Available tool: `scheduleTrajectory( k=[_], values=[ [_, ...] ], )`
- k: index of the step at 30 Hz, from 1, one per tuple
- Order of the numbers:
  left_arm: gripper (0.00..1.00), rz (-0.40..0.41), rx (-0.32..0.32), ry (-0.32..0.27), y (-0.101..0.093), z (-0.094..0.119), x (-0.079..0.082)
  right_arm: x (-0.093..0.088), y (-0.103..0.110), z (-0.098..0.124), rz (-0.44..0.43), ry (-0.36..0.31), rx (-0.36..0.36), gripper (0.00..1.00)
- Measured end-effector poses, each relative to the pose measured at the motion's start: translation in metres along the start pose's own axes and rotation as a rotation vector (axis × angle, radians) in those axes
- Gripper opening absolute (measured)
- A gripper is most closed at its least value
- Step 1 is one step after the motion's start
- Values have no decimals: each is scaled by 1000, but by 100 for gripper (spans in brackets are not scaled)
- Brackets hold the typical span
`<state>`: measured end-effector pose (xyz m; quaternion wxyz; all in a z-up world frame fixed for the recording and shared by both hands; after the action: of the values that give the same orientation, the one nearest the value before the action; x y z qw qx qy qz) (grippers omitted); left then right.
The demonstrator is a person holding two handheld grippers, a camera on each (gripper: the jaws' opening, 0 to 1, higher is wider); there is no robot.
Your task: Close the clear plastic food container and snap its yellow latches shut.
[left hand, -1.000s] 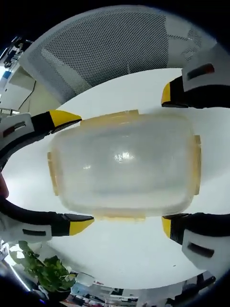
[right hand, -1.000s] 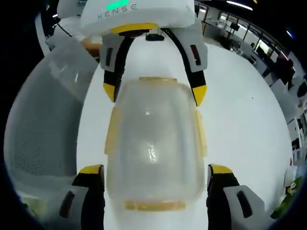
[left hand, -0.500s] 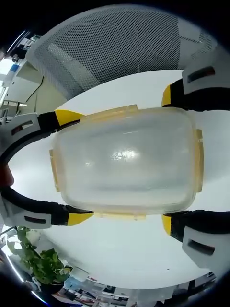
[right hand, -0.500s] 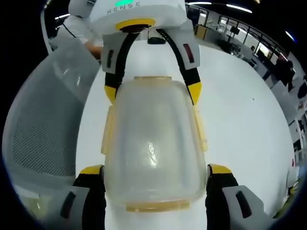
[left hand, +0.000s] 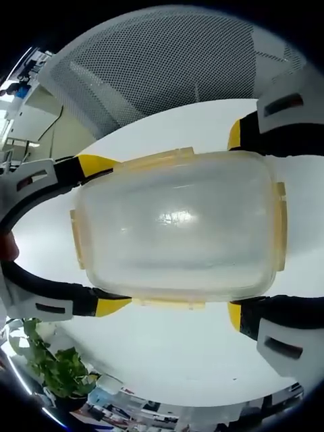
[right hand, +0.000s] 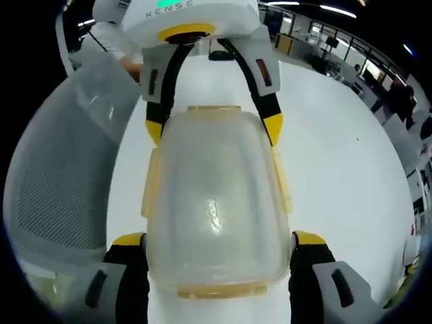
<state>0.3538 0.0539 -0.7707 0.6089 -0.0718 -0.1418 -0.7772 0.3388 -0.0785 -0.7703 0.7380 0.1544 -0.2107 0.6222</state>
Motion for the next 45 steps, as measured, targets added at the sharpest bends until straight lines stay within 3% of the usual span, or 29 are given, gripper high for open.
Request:
scheduleTrajectory(
  k=[21, 28, 45],
  values=[
    [86, -4, 25, 16, -2, -1, -2, 3, 0, -2, 8, 30, 2, 86],
    [86, 11, 28, 23, -5, 4, -16, 15, 0, -9, 21, 20, 10, 86],
    [86, 33, 33, 39, -9, 8, -31, 30, 1, -18, 43, 31, 21, 86]
  ],
)
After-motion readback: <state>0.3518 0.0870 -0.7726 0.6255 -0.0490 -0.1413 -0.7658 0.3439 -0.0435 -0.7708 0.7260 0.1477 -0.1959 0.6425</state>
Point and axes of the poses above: the point that each gripper's makers call its tool centre point, and the gripper's own axes: z roughly backward along the fingers, y roughly to its left, x roughly out of its top, the point moved 7 cm from there along z, roughly backward along the fingers, and after that the axes turned 1 degree about -z, right-handed, at the moved point
